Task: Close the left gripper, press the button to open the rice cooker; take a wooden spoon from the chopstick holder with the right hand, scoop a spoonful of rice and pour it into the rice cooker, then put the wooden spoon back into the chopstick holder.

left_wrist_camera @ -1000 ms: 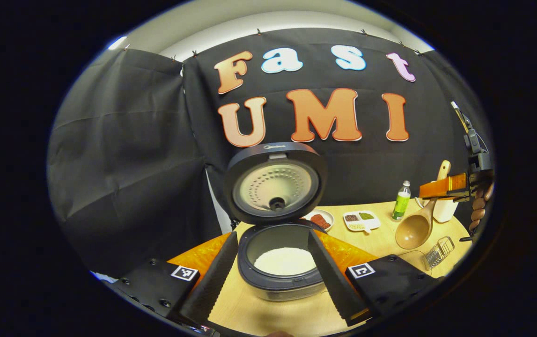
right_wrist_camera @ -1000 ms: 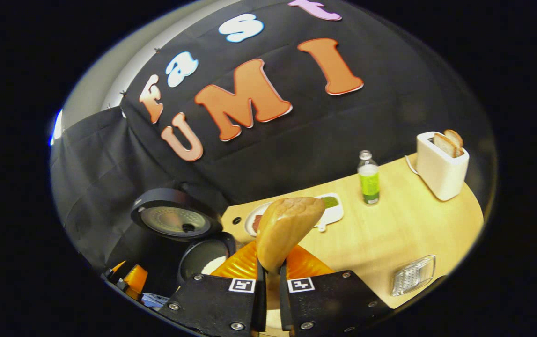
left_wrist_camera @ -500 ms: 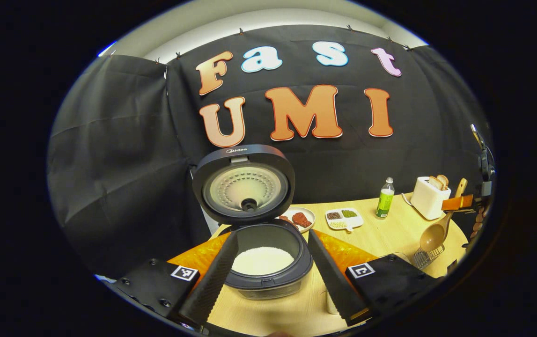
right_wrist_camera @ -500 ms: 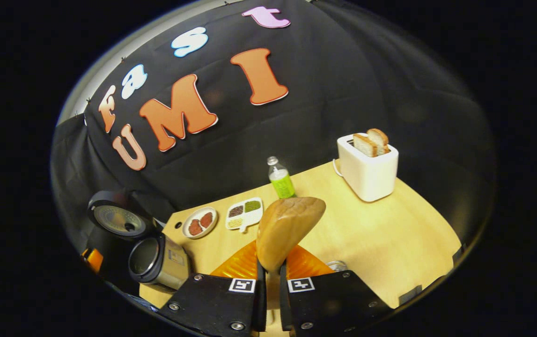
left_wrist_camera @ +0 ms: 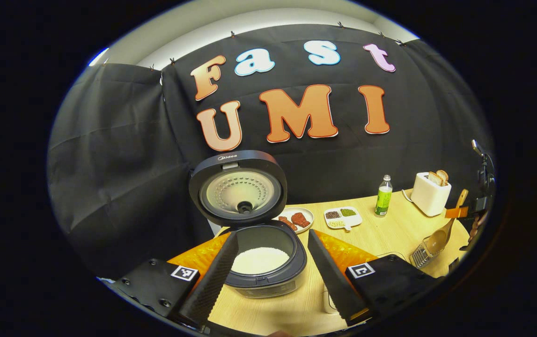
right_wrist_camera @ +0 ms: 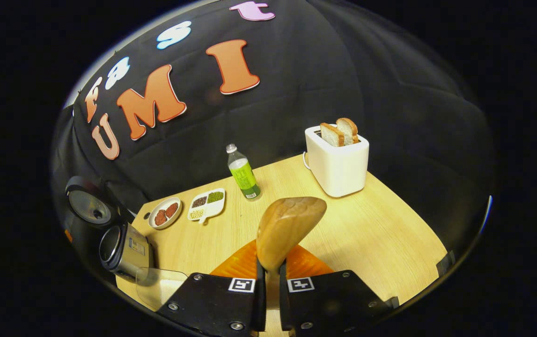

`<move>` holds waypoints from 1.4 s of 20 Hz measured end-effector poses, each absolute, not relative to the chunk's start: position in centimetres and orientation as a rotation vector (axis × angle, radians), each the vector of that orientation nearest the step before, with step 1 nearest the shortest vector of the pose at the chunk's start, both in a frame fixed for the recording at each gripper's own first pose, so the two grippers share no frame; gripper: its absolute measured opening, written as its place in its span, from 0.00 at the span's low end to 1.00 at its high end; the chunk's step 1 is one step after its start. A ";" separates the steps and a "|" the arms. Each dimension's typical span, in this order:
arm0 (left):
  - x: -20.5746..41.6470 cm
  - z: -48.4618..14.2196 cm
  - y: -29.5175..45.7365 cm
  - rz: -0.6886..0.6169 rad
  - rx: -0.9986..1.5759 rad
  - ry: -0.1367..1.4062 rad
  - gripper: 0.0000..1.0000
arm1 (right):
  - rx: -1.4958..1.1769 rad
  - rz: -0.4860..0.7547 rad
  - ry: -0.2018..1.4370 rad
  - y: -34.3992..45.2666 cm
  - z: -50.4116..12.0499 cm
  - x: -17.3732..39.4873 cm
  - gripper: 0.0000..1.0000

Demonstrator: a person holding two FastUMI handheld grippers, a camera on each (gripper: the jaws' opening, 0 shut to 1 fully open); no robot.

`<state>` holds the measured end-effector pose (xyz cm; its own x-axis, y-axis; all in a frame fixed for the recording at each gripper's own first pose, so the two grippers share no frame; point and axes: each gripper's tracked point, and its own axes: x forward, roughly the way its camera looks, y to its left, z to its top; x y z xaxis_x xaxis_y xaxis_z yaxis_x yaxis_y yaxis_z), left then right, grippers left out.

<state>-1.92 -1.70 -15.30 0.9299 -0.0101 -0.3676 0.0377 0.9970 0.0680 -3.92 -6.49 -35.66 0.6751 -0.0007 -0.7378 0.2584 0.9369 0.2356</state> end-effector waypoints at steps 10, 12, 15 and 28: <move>-0.9 -15.8 -2.2 -0.046 0.075 0.385 0.94 | 0.315 -0.188 0.967 -6.2 -39.7 -7.3 0.14; -0.3 -16.0 -2.9 -0.071 0.075 0.385 0.94 | 0.328 -0.205 0.971 -6.7 -39.7 -7.7 0.16; 0.5 -16.1 -3.0 -0.092 0.084 0.382 1.00 | 0.401 -0.243 0.980 -6.9 -38.6 -8.0 0.36; 14.3 -6.7 7.7 -0.083 0.079 0.325 1.00 | 0.285 -0.222 0.696 -8.9 -24.8 -1.3 0.86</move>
<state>14.34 7.70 -6.70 0.9444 -0.0686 -0.3216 0.0940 0.9935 0.0641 -1.28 -8.92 -24.82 0.7465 -0.1055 -0.6570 0.2937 0.9382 0.1830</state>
